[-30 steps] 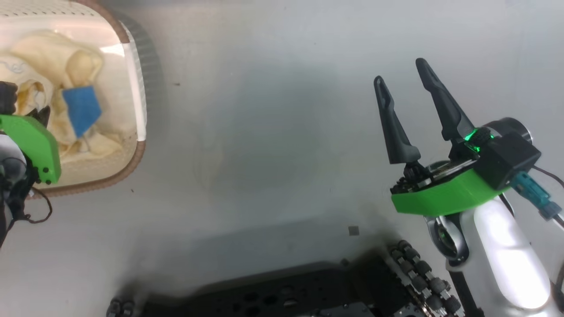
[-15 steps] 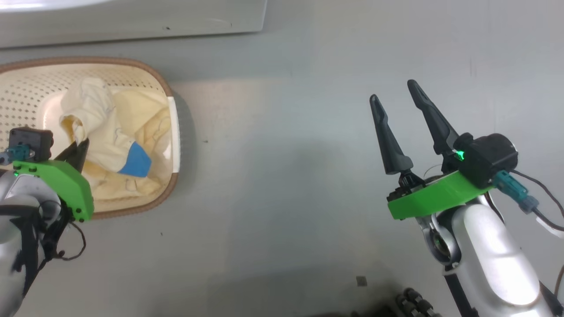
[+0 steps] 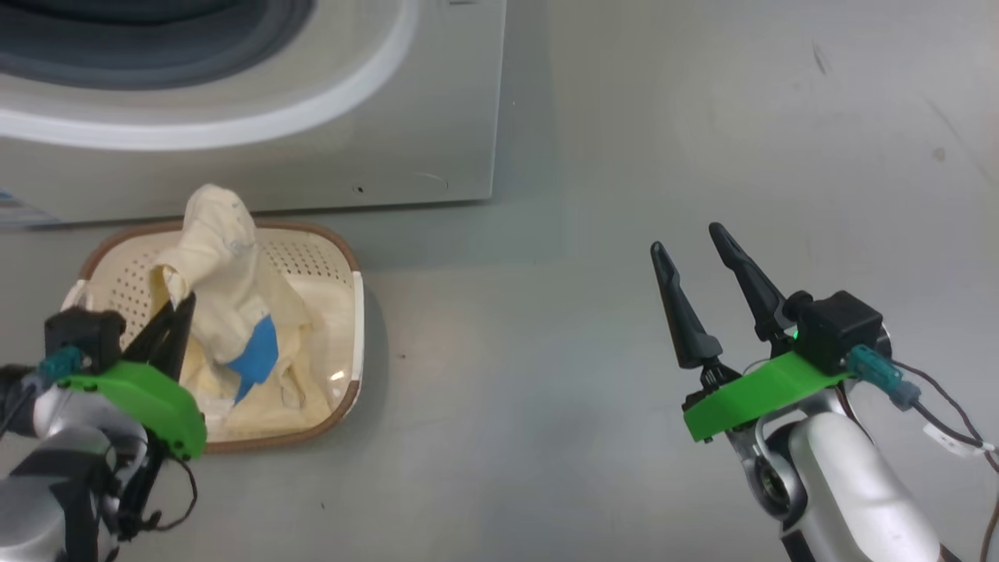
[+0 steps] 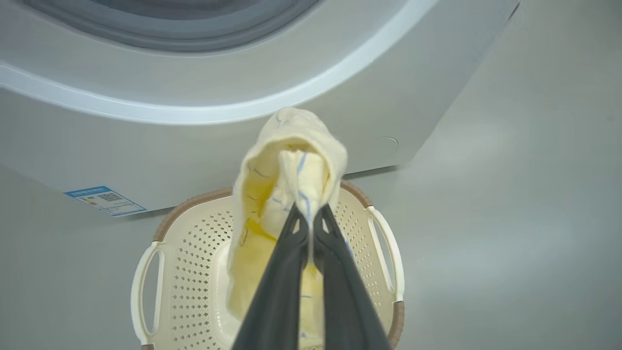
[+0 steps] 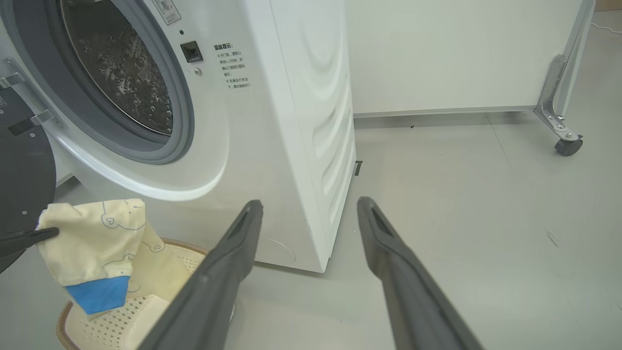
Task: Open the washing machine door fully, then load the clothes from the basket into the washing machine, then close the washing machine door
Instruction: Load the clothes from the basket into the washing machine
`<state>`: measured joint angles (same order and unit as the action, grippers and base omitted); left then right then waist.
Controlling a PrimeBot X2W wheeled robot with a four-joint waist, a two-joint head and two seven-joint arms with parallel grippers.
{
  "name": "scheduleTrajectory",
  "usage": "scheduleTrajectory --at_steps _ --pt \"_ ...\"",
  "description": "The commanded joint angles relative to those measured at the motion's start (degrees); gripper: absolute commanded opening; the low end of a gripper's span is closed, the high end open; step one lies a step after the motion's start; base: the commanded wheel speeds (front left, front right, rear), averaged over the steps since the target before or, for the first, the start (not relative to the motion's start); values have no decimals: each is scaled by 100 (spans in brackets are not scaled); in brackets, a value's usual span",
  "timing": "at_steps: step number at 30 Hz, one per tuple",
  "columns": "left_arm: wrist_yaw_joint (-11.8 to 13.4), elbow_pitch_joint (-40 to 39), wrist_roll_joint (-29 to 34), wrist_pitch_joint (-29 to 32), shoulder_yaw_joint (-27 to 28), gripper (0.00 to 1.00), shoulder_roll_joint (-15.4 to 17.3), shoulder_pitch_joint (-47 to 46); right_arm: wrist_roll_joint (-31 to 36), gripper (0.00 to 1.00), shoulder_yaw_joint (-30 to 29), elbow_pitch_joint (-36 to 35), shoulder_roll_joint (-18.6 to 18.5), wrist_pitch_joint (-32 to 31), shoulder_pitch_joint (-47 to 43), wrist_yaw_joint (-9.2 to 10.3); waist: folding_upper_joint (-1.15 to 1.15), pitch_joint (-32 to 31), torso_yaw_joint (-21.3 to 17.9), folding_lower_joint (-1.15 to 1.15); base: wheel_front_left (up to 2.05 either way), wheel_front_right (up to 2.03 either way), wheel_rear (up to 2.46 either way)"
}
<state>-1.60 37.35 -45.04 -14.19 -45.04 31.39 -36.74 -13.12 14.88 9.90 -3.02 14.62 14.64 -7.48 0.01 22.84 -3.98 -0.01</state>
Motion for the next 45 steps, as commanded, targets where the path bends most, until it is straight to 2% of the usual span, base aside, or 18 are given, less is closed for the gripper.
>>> scheduleTrajectory --at_steps 1,7,13,22,33,39,45 --pt "102 -301 181 -80 483 0 294 53 -54 100 127 -118 14 38 -90 -1 -1 -379 53 1 0 0 0" --pt "346 -1261 870 -80 1546 0 189 943 -162 100 173 -12 14 38 -168 -1 -1 -812 95 1 0 0 0" --pt "393 -1911 1379 -80 2271 0 96 1556 -203 100 123 100 14 38 -284 -1 -1 -1173 169 1 0 0 0" --pt "378 -2516 1809 -81 2830 0 27 2191 -290 100 95 162 14 38 -412 -1 -1 -1521 208 1 0 0 0" --pt "349 -3067 2158 -81 3338 0 -432 2911 -375 100 115 195 14 38 -506 -1 -1 -1746 240 1 0 0 0" --pt "206 -3166 2286 -81 3556 0 -692 3143 -400 100 130 206 14 38 -522 -1 -1 -1805 231 1 0 0 0" --pt "53 -3222 2456 -81 3824 0 -806 3084 -391 100 134 154 14 38 -501 -1 -1 -1660 212 1 0 0 0"
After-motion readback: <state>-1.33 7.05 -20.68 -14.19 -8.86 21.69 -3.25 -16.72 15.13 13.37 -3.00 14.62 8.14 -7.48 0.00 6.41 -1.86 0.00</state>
